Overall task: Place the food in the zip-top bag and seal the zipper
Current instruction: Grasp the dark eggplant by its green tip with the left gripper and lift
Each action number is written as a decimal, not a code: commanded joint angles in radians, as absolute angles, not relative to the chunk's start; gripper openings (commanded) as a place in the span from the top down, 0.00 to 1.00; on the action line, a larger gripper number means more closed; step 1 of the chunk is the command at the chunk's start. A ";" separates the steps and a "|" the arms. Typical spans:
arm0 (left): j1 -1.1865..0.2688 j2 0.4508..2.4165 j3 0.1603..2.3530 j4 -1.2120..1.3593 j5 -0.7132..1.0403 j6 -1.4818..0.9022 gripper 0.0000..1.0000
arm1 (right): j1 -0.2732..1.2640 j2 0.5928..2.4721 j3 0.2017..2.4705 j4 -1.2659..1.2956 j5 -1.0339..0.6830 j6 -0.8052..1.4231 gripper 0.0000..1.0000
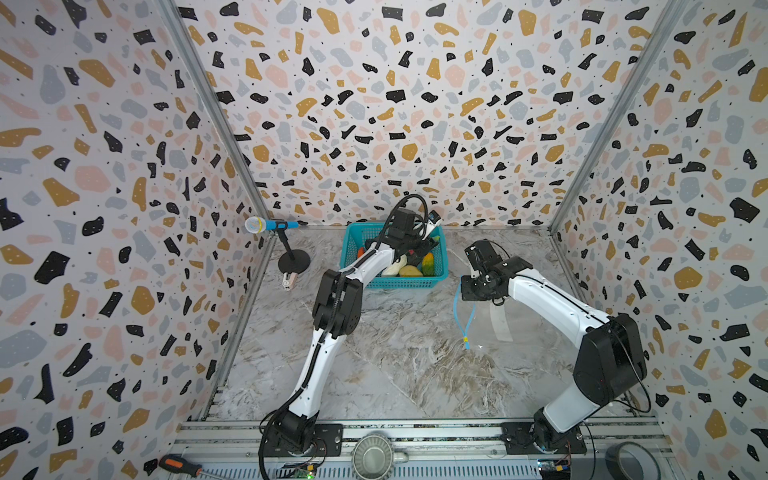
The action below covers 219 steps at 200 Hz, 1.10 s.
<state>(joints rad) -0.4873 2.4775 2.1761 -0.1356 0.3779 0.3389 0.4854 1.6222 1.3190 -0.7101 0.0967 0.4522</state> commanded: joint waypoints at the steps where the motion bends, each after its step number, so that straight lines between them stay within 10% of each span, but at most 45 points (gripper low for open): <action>1: -0.490 2.510 2.232 -0.102 0.357 0.339 0.45 | 0.485 1.589 1.327 -0.732 0.100 0.465 1.00; 71: -0.503 2.543 2.266 -0.132 0.323 0.364 0.44 | 0.485 1.590 1.319 -0.726 0.100 0.467 1.00; 219: -0.505 2.503 2.226 -0.118 0.284 0.362 0.76 | 0.484 1.592 1.315 -0.721 0.103 0.472 1.00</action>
<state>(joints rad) -0.5003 2.5328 2.2368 -0.1474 0.3000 0.3557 0.4854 1.6222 1.3174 -0.7094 0.0971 0.4625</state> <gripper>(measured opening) 0.254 0.051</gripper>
